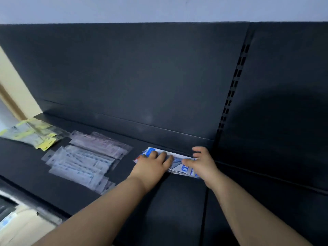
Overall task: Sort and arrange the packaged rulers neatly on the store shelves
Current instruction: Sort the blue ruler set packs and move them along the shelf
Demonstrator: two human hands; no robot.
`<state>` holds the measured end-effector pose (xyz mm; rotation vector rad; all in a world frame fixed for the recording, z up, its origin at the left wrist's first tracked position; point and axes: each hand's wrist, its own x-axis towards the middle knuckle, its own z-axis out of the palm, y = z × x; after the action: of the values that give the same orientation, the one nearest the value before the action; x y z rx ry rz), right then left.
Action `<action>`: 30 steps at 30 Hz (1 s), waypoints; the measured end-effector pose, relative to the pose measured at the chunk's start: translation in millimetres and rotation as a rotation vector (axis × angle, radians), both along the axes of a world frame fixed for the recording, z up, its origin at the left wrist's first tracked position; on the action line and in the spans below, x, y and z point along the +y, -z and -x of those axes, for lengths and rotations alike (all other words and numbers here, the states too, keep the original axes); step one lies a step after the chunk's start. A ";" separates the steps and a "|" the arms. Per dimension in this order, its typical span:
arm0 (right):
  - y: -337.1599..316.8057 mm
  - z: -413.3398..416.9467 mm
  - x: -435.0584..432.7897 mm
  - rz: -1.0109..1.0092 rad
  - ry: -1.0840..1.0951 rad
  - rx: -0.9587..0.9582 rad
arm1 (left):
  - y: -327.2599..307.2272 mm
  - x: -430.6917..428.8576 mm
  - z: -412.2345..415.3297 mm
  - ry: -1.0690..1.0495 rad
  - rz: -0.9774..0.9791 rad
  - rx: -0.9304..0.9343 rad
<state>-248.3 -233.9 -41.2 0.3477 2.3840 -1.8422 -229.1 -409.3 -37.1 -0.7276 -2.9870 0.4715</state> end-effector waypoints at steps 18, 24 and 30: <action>9.7 -112.1 -4.9 -1.072 0.067 0.326 | -1.1 26.8 -28.8 0.388 -0.360 -0.080; -6.4 -218.4 85.9 -1.080 0.386 0.195 | -13.4 134.9 -103.8 0.677 -0.412 -0.275; -27.2 -349.6 174.7 -1.127 0.592 0.054 | -20.6 238.9 -195.8 0.916 -0.460 -0.246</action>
<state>101.3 -59.2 -14.1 1.1695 3.3378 -0.3349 -33.3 -170.4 -16.5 -1.9760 -2.3684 -0.3543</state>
